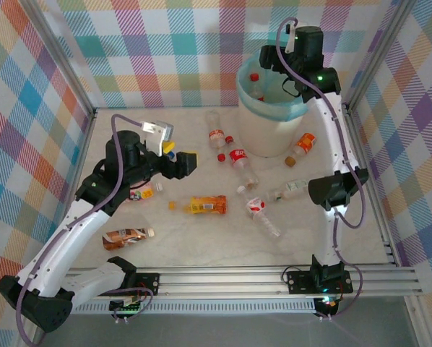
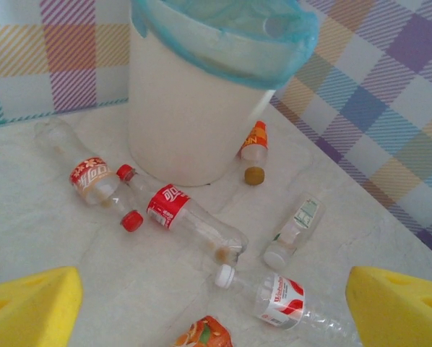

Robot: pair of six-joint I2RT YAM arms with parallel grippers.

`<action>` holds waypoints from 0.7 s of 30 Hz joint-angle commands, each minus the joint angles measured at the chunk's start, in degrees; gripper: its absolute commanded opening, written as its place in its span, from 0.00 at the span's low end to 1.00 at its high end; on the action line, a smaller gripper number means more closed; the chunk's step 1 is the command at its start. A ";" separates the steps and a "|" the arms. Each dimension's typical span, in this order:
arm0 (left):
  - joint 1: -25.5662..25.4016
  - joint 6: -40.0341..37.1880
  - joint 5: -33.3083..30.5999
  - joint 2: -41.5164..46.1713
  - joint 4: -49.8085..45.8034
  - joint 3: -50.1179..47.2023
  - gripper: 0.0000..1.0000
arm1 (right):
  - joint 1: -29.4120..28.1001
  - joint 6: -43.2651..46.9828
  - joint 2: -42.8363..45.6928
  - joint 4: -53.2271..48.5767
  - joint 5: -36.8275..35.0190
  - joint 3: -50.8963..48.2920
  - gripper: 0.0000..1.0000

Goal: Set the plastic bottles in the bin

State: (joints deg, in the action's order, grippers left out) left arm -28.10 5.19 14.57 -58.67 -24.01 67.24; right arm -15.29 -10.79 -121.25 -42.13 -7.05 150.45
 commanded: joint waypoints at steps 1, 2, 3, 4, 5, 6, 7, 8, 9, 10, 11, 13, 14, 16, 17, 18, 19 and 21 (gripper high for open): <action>-0.57 3.98 -3.70 0.43 -5.43 4.19 0.93 | -2.75 -1.24 4.46 -0.61 4.29 1.36 0.84; -0.57 4.87 -4.28 0.20 -7.19 5.06 0.92 | -3.51 -0.88 5.38 -0.85 5.09 0.84 0.84; -0.56 5.57 -4.94 -0.14 -8.90 5.98 0.92 | -4.41 -0.52 6.30 -0.94 5.73 0.19 0.84; -0.51 6.37 -6.17 -0.39 -11.14 7.09 0.92 | -5.52 0.03 7.37 -0.94 6.03 -0.72 0.84; -0.55 7.24 -7.51 -0.84 -13.52 8.11 0.92 | -6.79 1.13 8.51 -0.90 6.17 -1.85 0.84; -0.56 7.97 -8.59 -1.15 -15.56 8.83 0.92 | -8.04 2.27 9.46 -1.02 6.03 -2.81 0.84; -0.56 9.18 -10.21 -1.59 -17.91 9.75 0.92 | -9.56 3.47 10.47 -1.24 5.62 -3.94 0.85; -0.51 10.89 -11.74 -1.98 -20.02 10.37 0.92 | -10.90 4.68 11.42 -1.70 5.34 -5.00 0.85; -0.47 12.56 -12.67 -2.21 -21.56 10.61 0.92 | -11.94 5.40 12.28 -2.25 5.07 -6.13 0.85; -0.38 14.30 -13.11 -2.42 -22.92 10.63 0.92 | -13.04 5.99 13.46 -2.83 4.65 -7.66 0.85; -0.38 15.93 -12.98 -2.42 -23.91 10.35 0.92 | -13.92 6.45 14.72 -3.04 4.30 -9.76 0.85; -0.20 19.09 -12.26 -2.42 -25.54 9.72 0.92 | -15.21 6.79 17.50 -2.28 4.89 -14.83 0.85; -0.07 20.85 -11.84 -2.39 -26.40 9.33 0.92 | -15.74 7.07 19.15 -1.11 5.93 -18.23 0.85; 0.22 23.59 -11.33 -2.05 -27.88 8.48 0.93 | -16.88 7.71 22.39 1.47 8.49 -24.82 0.84; 0.39 24.93 -11.08 -1.75 -28.45 7.78 0.93 | -17.48 8.24 23.89 2.55 9.73 -28.14 0.84; 0.65 25.73 -10.71 -1.51 -28.92 7.14 0.93 | -18.11 8.56 24.94 3.09 10.39 -30.66 0.84; 0.93 26.81 -10.28 -1.17 -29.34 6.23 0.95 | -18.75 8.76 26.14 3.60 10.80 -33.29 0.84; 1.51 28.51 -10.08 -1.05 -30.62 4.04 0.96 | -20.03 9.83 28.39 4.91 10.78 -38.63 0.82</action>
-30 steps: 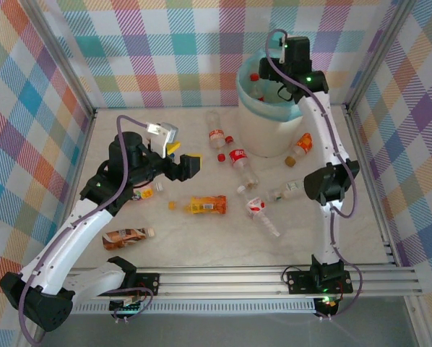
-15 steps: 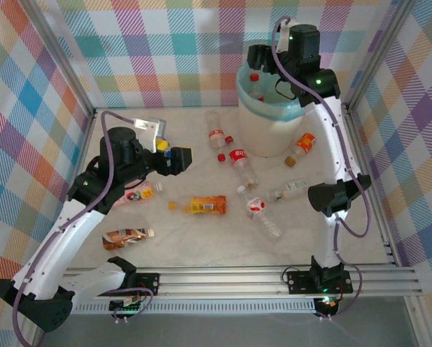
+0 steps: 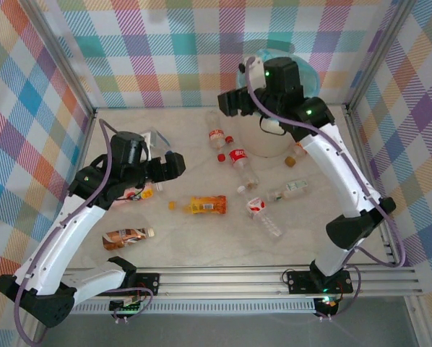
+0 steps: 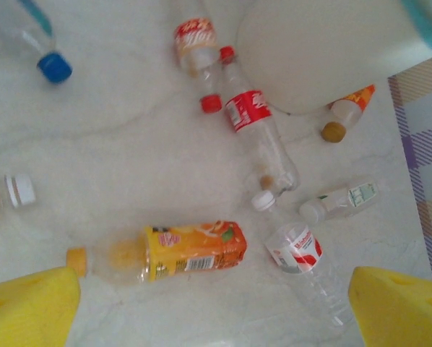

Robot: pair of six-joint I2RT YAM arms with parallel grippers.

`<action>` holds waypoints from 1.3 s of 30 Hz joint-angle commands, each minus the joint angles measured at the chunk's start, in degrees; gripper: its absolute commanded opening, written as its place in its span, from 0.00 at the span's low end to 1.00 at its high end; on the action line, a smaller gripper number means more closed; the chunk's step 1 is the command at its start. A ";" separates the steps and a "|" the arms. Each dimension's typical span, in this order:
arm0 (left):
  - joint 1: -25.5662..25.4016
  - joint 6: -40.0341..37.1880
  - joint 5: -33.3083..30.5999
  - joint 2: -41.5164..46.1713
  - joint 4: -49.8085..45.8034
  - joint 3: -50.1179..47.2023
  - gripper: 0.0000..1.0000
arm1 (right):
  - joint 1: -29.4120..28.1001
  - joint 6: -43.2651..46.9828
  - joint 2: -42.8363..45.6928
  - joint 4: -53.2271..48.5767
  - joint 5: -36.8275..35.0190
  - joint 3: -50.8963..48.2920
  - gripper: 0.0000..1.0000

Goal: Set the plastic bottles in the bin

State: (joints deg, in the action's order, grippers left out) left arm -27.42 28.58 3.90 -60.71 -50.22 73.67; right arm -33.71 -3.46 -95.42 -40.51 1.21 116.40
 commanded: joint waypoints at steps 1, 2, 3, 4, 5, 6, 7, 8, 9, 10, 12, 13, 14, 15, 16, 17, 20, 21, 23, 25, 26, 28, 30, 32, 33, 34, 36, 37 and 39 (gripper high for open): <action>1.01 5.33 0.16 0.79 -5.43 -3.62 0.96 | -2.64 4.16 4.13 4.51 2.04 -8.12 0.81; 1.03 5.36 -0.39 0.46 -6.27 -4.93 0.96 | -3.49 5.79 5.86 6.16 1.15 -12.18 0.81; 1.05 5.30 -0.63 0.20 -7.00 -6.12 0.96 | -4.03 6.90 7.44 7.50 1.18 -15.75 0.81; 1.11 5.26 -0.56 -0.08 -7.49 -7.44 0.95 | -4.33 7.89 9.28 8.87 2.37 -19.63 0.81; 1.14 5.41 0.02 -0.26 -7.53 -8.88 0.95 | -4.43 8.37 11.00 9.78 3.66 -23.05 0.80; 1.15 6.41 0.94 -0.37 -7.21 -10.11 0.95 | -4.51 8.46 12.34 10.30 4.27 -25.64 0.80; 1.14 8.36 2.28 -0.54 -6.54 -11.50 0.95 | -4.61 8.19 14.00 11.06 4.85 -28.56 0.79; 1.16 10.79 4.26 -0.66 -4.98 -13.36 0.94 | -4.69 8.04 15.50 11.76 5.70 -31.29 0.79; 1.16 13.01 6.19 -0.86 -2.88 -14.94 0.94 | -4.72 7.87 16.70 12.21 6.41 -33.28 0.78; 1.14 16.07 8.27 -0.90 0.14 -17.26 0.93 | -4.87 7.62 17.97 12.80 6.98 -35.52 0.77; 1.14 23.09 10.47 -0.60 6.54 -21.78 0.92 | -5.04 6.63 20.52 14.36 7.52 -39.31 0.76; 1.05 26.88 10.98 -0.36 10.43 -24.48 0.92 | -5.18 5.79 21.76 15.23 7.72 -41.09 0.75; 1.02 30.51 10.84 0.11 14.06 -27.17 0.92 | -5.26 4.84 22.82 16.35 8.06 -42.85 0.75; 0.97 33.12 10.07 0.68 16.46 -29.21 0.91 | -5.39 4.23 23.81 17.27 8.54 -44.14 0.74; 0.90 36.18 8.76 1.40 18.48 -31.05 0.90 | -5.55 3.74 24.57 18.00 9.23 -45.43 0.74; 0.88 38.29 7.45 2.22 19.78 -32.44 0.90 | -5.66 3.70 24.99 18.29 10.14 -46.19 0.74; 0.88 40.95 3.35 4.78 18.85 -33.24 0.90 | -6.42 8.21 22.97 14.12 15.51 -45.08 0.76; 0.90 41.32 2.34 5.54 18.10 -33.15 0.90 | -7.25 10.96 21.43 11.50 16.14 -43.56 0.77; 0.97 41.97 0.25 7.32 16.28 -33.06 0.90 | -10.23 16.58 16.59 4.00 14.91 -39.08 0.79; 0.96 42.09 -2.48 9.40 13.61 -32.93 0.91 | -14.00 21.61 11.79 -1.59 11.31 -34.71 0.80; 0.96 42.00 -4.77 10.89 11.81 -32.89 0.91 | -15.86 23.41 9.20 -3.41 9.00 -32.93 0.82; 0.91 42.13 -10.53 14.42 7.86 -33.13 0.92 | -18.28 25.35 4.63 -5.50 6.98 -29.90 0.84; 0.92 43.64 -15.94 19.70 4.62 -33.93 0.92 | -19.89 25.88 0.06 -7.19 6.96 -26.51 0.87; 0.94 45.38 -20.15 25.02 2.02 -35.17 0.91 | -21.13 25.64 -4.92 -8.65 7.04 -22.38 0.87; 0.96 46.03 -21.57 27.08 0.84 -35.55 0.90 | -21.60 25.63 -6.89 -9.40 6.98 -20.73 0.88; 0.92 46.45 -23.13 29.13 -0.59 -35.83 0.89 | -22.10 25.50 -9.28 -9.87 6.69 -19.05 0.88; 0.98 46.57 -25.16 31.89 -3.13 -35.90 0.88 | -23.14 25.61 -13.89 -11.48 4.85 -15.63 0.89; 0.97 46.34 -25.93 32.62 -4.37 -35.64 0.87 | -23.70 25.87 -16.36 -12.83 3.32 -13.36 0.89; 0.97 45.01 -26.87 33.69 -6.15 -34.95 0.87 | -24.33 25.80 -21.14 -15.03 1.13 -9.73 0.91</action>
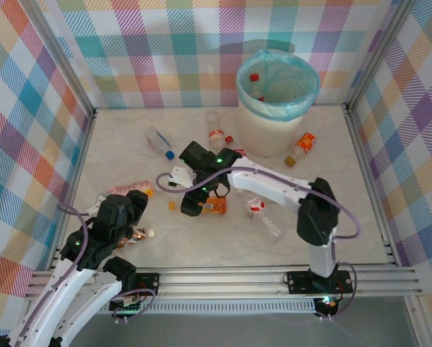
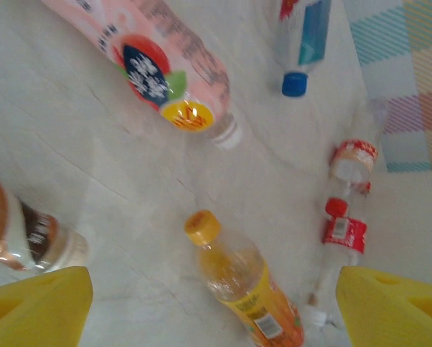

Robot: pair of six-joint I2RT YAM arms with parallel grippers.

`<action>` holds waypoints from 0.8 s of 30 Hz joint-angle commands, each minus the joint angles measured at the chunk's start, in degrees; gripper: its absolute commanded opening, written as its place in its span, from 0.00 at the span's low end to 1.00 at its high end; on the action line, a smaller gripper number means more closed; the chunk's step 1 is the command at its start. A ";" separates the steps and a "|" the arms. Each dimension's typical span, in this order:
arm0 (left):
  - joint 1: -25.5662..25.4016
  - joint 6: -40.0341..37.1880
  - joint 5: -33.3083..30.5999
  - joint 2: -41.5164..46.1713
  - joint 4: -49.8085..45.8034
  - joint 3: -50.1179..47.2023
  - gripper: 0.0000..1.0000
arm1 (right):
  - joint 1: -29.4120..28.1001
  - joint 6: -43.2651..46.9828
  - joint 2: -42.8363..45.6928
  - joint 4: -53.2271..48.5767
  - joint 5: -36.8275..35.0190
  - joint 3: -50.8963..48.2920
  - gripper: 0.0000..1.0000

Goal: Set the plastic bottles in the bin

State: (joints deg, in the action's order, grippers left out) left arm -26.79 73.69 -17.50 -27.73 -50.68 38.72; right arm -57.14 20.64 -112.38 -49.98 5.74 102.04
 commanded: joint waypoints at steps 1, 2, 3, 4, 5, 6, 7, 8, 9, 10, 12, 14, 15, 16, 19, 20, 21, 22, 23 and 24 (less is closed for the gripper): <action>0.35 -0.74 -5.77 0.98 -6.60 0.42 0.87 | -1.19 1.78 -6.62 -7.25 -4.14 6.78 0.91; 0.26 -1.36 -6.03 1.20 -7.46 0.72 0.87 | -1.49 1.73 -8.79 -8.62 -5.12 8.94 0.92; 0.30 -1.80 -6.30 1.41 -8.10 0.98 0.88 | -1.63 1.48 -10.63 -9.47 -6.05 10.35 0.92; 0.32 -2.20 -6.53 1.74 -8.64 1.14 0.88 | -1.82 1.20 -12.37 -10.04 -7.17 12.10 0.93; 0.35 -2.51 -6.80 2.25 -8.97 1.10 0.88 | -1.92 1.02 -13.94 -10.58 -7.85 13.46 0.94; 0.38 -2.86 -7.14 2.76 -9.03 1.03 0.88 | -2.09 1.02 -15.15 -10.99 -8.48 14.67 0.95; 0.33 -3.30 -7.73 3.38 -9.05 0.99 0.88 | -2.22 0.90 -16.47 -11.37 -9.20 15.86 0.96; 0.37 -3.75 -8.34 3.84 -9.04 0.96 0.87 | -2.38 0.80 -17.62 -11.59 -9.88 16.91 0.96; 0.34 -4.19 -8.85 4.10 -9.06 1.09 0.88 | -2.44 0.80 -18.42 -11.78 -10.33 17.63 0.97; 0.37 -4.62 -9.38 4.38 -9.02 1.26 0.88 | -2.39 0.88 -19.35 -12.17 -10.64 18.40 0.97; 0.33 -5.82 -10.16 4.52 -8.75 1.53 0.88 | -2.44 1.46 -21.08 -13.13 -10.83 19.46 0.98; 0.33 -7.16 -10.77 4.27 -8.26 1.79 0.88 | -2.47 2.07 -22.64 -13.87 -11.69 20.03 0.98; 0.33 -7.77 -11.07 4.13 -8.06 1.88 0.88 | -2.46 2.24 -23.48 -14.09 -12.33 20.33 0.98; 0.33 -8.21 -11.31 3.91 -7.95 1.96 0.88 | -2.45 2.47 -24.03 -14.24 -12.77 20.31 0.98; 0.33 -9.46 -11.68 3.47 -7.53 2.47 0.87 | -2.48 3.08 -25.76 -14.86 -13.20 21.48 0.96; 0.33 -9.87 -11.77 3.25 -7.37 2.66 0.88 | -2.45 3.06 -26.25 -14.98 -13.34 21.99 0.96; 0.33 -10.41 -11.85 3.08 -7.25 2.89 0.88 | -2.45 3.01 -26.71 -14.99 -13.55 22.69 0.96; 0.33 -10.85 -11.90 2.96 -7.11 3.15 0.88 | -2.51 2.85 -27.00 -14.93 -13.87 23.22 0.95; 0.34 -11.46 -12.15 2.79 -6.98 3.29 0.88 | -2.48 2.66 -27.23 -14.38 -14.15 23.46 0.94; 0.33 -12.08 -12.65 2.64 -6.96 3.30 0.88 | -2.45 2.48 -27.28 -13.89 -14.20 23.64 0.93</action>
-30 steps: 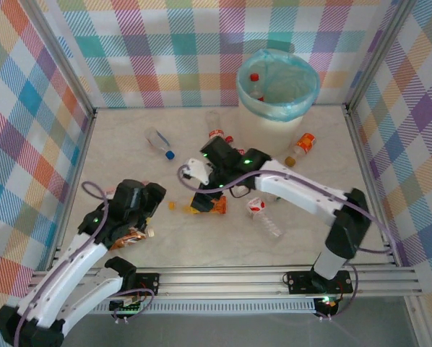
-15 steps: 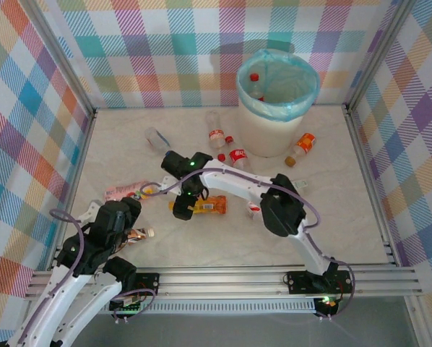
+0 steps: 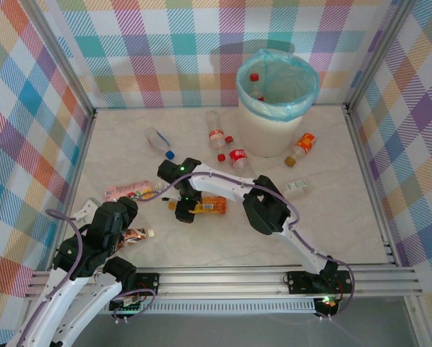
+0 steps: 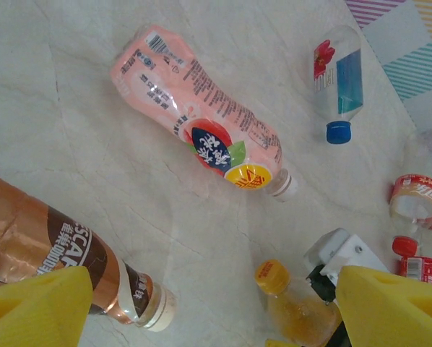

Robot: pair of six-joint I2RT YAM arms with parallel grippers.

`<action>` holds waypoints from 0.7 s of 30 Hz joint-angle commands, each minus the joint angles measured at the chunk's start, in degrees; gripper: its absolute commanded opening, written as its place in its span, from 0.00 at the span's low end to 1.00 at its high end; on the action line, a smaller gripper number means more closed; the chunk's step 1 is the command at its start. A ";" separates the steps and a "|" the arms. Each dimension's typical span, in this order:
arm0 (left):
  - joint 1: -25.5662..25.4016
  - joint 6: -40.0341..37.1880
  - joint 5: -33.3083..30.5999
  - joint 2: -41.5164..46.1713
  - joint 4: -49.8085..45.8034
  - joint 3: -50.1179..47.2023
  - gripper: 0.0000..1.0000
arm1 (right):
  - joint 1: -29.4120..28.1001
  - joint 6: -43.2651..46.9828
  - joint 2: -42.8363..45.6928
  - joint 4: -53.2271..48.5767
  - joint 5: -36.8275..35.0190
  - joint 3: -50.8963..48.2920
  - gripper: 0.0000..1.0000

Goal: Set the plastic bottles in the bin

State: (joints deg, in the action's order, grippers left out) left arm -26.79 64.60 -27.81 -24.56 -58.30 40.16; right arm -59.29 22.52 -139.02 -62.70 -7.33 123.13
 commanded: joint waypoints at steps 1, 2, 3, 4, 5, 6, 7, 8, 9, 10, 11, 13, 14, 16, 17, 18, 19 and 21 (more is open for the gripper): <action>0.36 -3.44 -3.02 -0.65 0.57 1.86 0.88 | -0.32 0.59 -0.72 -0.68 -1.10 2.58 0.93; 0.33 -3.85 -4.03 -0.72 0.39 1.94 0.88 | -0.34 0.59 -0.88 -0.49 -0.97 2.83 0.92; 0.33 -4.31 -4.94 -0.76 0.05 1.90 0.88 | -0.37 0.51 -1.06 -0.60 -0.93 3.31 0.90; 0.35 -4.68 -5.50 -0.76 0.03 2.00 0.88 | -0.34 0.50 -1.28 -1.02 -0.87 3.70 0.87; 0.34 -5.12 -5.94 -0.76 0.03 2.02 0.88 | -0.33 0.42 -1.62 -1.88 -0.70 4.64 0.84; 0.33 -5.56 -6.13 -0.76 0.11 2.07 0.88 | -0.32 0.25 -1.84 -2.65 -0.67 5.44 0.82; 0.33 -6.02 -6.33 -0.83 0.19 2.24 0.87 | -0.31 0.14 -1.87 -3.05 -0.76 5.82 0.80; 0.33 -6.51 -6.46 -0.90 0.21 2.37 0.87 | -0.31 0.04 -1.80 -3.45 -0.67 6.11 0.79; 0.33 -7.11 -6.68 -1.08 0.21 2.58 0.87 | -0.31 -0.09 -1.54 -3.76 -0.58 6.30 0.78; 0.35 -7.64 -6.86 -1.27 0.29 2.85 0.87 | -0.35 -0.19 -1.32 -4.11 -0.51 6.49 0.76; 0.33 -8.39 -7.20 -1.52 0.29 3.18 0.87 | -0.32 -0.28 -1.00 -4.39 -0.42 6.76 0.74; 0.36 -9.60 -7.89 -2.10 0.47 4.02 0.87 | -0.31 -0.50 0.01 -5.03 0.01 7.35 0.69; 0.34 -10.43 -8.32 -2.45 0.79 4.50 0.87 | -0.33 -0.72 0.80 -5.25 0.05 7.56 0.68; 0.33 -12.03 -9.04 -3.21 1.54 5.46 0.87 | -0.34 -0.73 2.51 -4.91 0.68 7.49 0.66; 0.33 -12.65 -9.34 -3.70 1.88 5.92 0.87 | -0.35 -0.64 3.31 -4.89 1.18 7.68 0.65; 0.33 -13.18 -9.49 -4.20 2.20 6.33 0.87 | -0.37 -0.57 3.93 -4.90 1.54 7.90 0.64; 0.33 -13.80 -9.67 -4.72 2.59 6.78 0.87 | -0.30 -0.55 4.54 -4.94 1.98 8.17 0.63; 0.33 -14.94 -9.80 -5.64 3.17 7.64 0.87 | -0.29 -0.70 5.69 -5.19 2.81 9.02 0.61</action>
State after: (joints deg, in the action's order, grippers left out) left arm -26.79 53.06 -35.38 -29.06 -56.82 45.56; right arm -59.29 22.48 -139.04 -65.89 -6.83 129.10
